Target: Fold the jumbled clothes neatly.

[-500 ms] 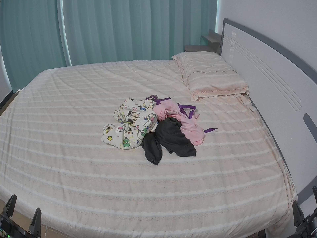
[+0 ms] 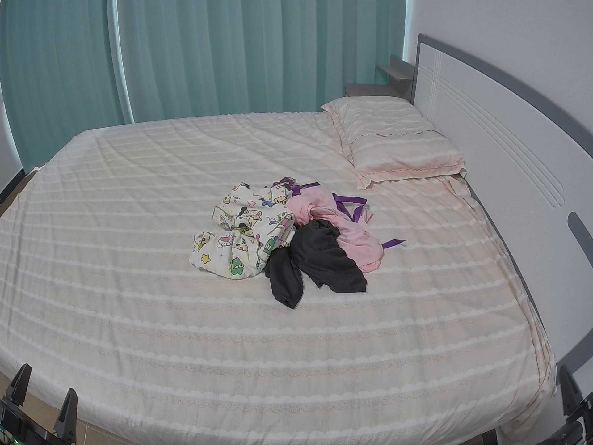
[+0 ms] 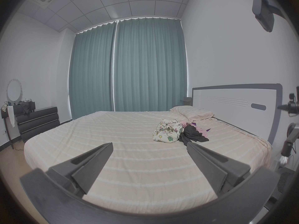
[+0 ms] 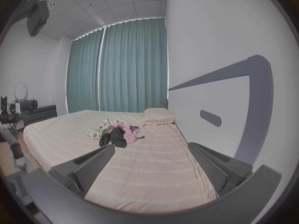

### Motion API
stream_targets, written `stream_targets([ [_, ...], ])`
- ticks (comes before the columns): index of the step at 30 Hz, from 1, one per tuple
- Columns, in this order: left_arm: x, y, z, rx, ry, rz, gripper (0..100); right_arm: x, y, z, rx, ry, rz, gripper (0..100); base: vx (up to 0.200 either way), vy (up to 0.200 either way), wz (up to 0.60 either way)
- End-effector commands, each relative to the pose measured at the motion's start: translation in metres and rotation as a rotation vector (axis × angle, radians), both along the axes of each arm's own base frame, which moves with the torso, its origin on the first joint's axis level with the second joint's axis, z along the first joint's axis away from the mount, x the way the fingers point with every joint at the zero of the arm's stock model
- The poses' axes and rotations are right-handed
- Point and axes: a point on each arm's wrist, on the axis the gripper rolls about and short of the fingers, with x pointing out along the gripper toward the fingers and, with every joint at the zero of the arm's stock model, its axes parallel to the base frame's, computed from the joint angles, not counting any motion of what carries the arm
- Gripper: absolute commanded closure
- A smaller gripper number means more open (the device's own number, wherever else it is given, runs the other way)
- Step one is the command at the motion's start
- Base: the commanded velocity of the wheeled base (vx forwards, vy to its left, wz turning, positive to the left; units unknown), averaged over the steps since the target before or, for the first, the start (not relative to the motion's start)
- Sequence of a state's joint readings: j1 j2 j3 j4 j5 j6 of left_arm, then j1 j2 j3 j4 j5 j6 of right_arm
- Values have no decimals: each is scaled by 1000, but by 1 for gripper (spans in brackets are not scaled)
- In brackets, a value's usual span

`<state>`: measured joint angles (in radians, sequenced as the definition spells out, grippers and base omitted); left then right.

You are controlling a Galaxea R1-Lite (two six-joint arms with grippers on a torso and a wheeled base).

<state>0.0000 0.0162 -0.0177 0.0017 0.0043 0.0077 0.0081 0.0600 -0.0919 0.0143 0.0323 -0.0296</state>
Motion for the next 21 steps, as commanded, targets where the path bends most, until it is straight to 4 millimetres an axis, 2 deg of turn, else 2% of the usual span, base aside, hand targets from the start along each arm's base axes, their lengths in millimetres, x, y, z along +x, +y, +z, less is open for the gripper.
stream_targets([
  [1,0,0,-5,0,0,0,0,24,1,72,65,84,61,0,0,0,0],
  [8,0,0,-5,0,0,0,0,82,7,58,140,451,200,0,0,0,0],
  [9,0,0,-5,0,0,0,0,102,11,53,156,554,230,0,0,0,0],
  [11,0,0,-5,0,0,0,0,121,16,48,175,620,248,0,0,0,0],
  [16,0,0,-5,0,0,0,0,179,39,37,252,669,297,0,0,0,0],
  [17,0,0,-5,0,0,0,0,180,39,37,255,669,298,0,0,0,0],
  [18,0,0,-5,0,0,0,0,203,47,29,287,678,298,0,0,0,0],
  [21,0,0,-5,0,0,0,0,233,60,19,315,684,299,0,0,0,0],
])
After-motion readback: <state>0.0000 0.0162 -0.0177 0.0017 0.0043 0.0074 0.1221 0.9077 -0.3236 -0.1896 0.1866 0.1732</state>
